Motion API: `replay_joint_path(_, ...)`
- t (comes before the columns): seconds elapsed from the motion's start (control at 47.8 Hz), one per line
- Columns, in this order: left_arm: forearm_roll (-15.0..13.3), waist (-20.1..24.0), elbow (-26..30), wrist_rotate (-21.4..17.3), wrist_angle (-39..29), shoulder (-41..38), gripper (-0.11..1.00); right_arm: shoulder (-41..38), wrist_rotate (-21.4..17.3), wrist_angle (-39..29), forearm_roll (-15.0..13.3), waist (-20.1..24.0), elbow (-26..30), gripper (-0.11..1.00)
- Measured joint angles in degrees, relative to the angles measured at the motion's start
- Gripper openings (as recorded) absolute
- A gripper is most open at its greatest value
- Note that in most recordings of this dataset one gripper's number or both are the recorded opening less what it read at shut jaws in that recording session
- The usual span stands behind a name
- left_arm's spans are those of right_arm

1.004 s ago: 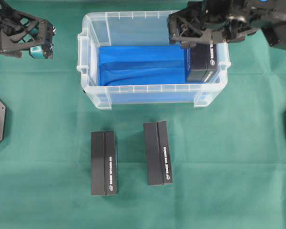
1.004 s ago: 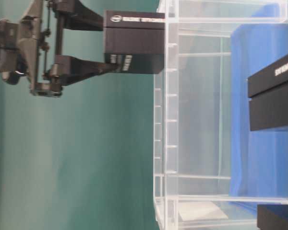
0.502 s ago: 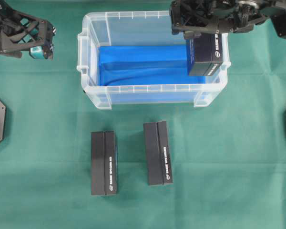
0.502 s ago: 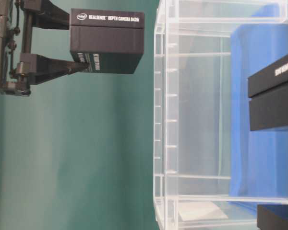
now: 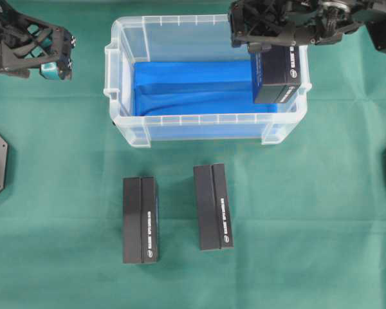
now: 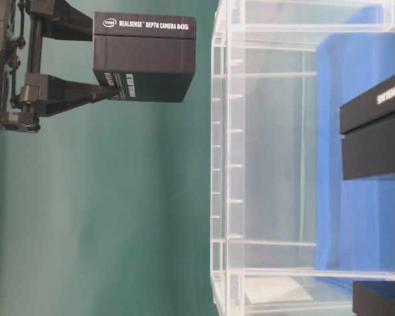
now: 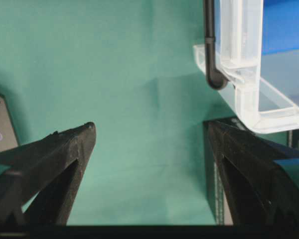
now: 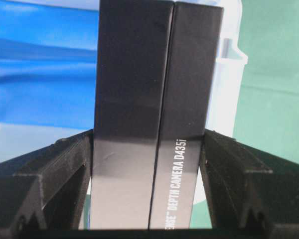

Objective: Take out the box from the case.
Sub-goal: 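Lift the right black box up out of the case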

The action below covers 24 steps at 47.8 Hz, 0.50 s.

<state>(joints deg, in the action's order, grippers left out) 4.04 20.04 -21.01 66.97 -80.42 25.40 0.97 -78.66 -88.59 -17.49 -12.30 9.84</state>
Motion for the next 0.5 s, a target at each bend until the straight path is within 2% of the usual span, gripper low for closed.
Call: replay_joint_path(0.502,0.0,0.0,0.0,0.1,-0.1,0.1,0.96,0.1,0.0,0.0,-0.4,0.1,0.0,0.67)
